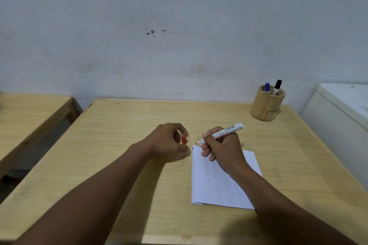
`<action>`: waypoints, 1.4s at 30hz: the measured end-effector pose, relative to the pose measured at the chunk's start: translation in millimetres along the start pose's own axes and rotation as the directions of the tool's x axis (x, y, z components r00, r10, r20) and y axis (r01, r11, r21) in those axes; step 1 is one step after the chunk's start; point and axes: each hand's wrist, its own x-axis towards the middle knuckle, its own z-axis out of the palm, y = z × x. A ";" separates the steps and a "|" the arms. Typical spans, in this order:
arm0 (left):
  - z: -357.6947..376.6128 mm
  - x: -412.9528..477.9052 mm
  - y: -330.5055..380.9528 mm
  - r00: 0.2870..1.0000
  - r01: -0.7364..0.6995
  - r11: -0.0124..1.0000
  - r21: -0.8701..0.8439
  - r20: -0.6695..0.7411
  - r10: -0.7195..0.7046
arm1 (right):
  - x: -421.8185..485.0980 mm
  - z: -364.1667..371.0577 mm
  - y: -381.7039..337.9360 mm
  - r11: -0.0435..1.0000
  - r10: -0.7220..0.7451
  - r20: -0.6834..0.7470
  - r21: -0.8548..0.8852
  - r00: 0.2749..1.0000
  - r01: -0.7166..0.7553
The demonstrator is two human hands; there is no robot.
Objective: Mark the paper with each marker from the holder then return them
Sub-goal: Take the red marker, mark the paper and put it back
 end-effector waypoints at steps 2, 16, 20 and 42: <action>-2.5 2.9 1.7 0.994 0.050 0.999 -0.016 0.098 -0.048 | -0.1 0.3 0.3 1.000 -0.003 -0.005 -0.018 1.000 0.002; 8.5 7.9 12.9 0.984 0.074 0.941 0.331 0.128 -0.122 | -4.9 1.2 1.7 0.970 -0.057 0.015 -0.235 0.998 0.059; 9.0 8.0 14.5 0.983 0.080 0.935 0.345 0.128 -0.131 | -4.6 2.2 4.0 0.958 -0.081 0.016 -0.274 0.997 0.083; -18.8 25.6 28.4 0.984 -0.020 0.857 -0.514 -0.162 -0.074 | 39.6 -41.2 -70.1 0.825 0.283 -0.063 0.525 0.957 -0.210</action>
